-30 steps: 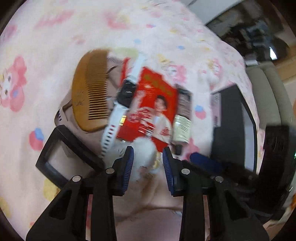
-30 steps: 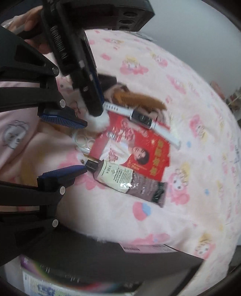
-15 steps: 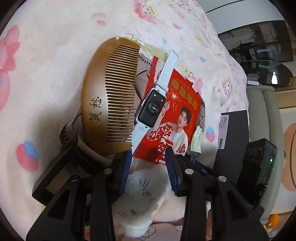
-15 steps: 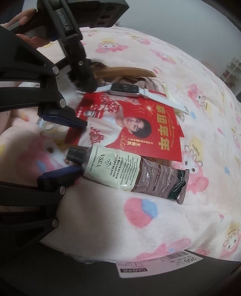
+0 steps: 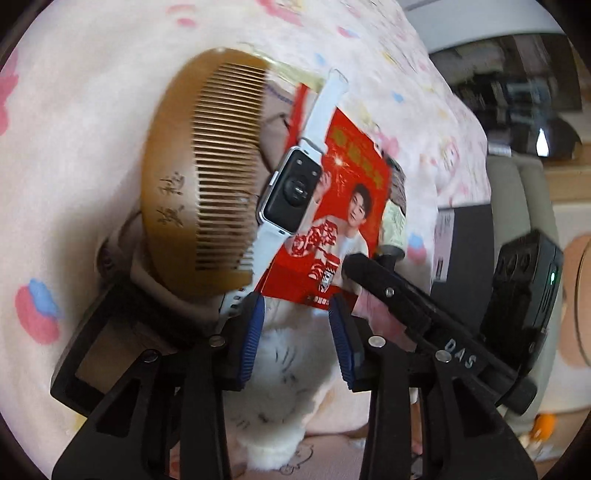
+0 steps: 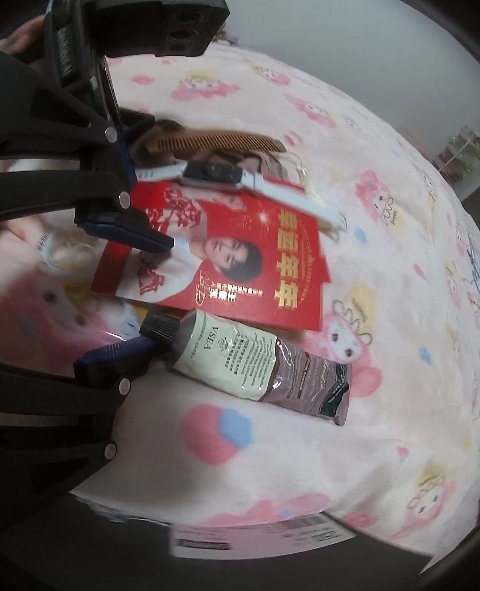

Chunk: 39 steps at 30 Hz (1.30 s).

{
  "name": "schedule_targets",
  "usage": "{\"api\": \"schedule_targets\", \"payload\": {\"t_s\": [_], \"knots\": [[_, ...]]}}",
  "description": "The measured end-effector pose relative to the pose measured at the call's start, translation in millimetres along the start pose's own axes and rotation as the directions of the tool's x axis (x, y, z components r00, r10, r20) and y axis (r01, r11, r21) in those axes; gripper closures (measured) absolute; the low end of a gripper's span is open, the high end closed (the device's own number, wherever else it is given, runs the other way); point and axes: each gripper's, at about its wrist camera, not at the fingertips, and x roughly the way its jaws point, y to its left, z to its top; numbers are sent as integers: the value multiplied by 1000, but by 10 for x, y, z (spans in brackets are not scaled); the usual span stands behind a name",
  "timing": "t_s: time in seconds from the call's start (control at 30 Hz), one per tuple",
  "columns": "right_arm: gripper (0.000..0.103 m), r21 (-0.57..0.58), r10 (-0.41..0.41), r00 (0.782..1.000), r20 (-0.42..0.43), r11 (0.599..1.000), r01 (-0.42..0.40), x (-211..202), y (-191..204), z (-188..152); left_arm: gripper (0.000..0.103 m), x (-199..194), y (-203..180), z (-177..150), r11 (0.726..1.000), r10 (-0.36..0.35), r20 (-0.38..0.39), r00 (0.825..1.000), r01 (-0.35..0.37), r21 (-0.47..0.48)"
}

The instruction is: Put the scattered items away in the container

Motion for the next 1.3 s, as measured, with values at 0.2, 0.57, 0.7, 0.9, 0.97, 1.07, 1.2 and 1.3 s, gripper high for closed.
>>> {"api": "schedule_targets", "payload": {"t_s": [0.2, 0.57, 0.7, 0.9, 0.97, 1.07, 1.2, 1.3], "knots": [[57, -34, 106, 994, -40, 994, -108, -69, 87, -41, 66, -158, 54, -2, 998, -41, 91, 995, 45, -35], [84, 1, 185, 982, -39, 983, -185, -94, 151, 4, 63, -118, 128, -30, 983, -150, 25, 988, 152, -99], [86, -23, 218, 975, -42, 975, -219, -177, 204, -71, 61, -65, 121, -18, 977, -143, 58, 988, 150, -151], [87, -30, 262, 963, -58, 964, -264, -201, 284, -86, 80, -104, 110, 15, 967, -146, 166, 975, 176, -182], [86, -43, 265, 962, -71, 962, -268, -214, 331, -110, 88, -180, 106, -16, 969, -148, 202, 968, 183, -168], [86, -38, 312, 946, -83, 948, -316, -273, 305, -204, 98, -335, 150, -121, 966, -180, 213, 960, 213, -144], [85, -40, 262, 964, -56, 964, -264, -370, 201, -327, 101, -623, 307, -347, 974, -169, 217, 962, 196, -110], [85, -64, 220, 975, -14, 973, -221, -438, 191, -264, 100, -769, 428, -467, 976, -157, 228, 961, 186, -112]]}}
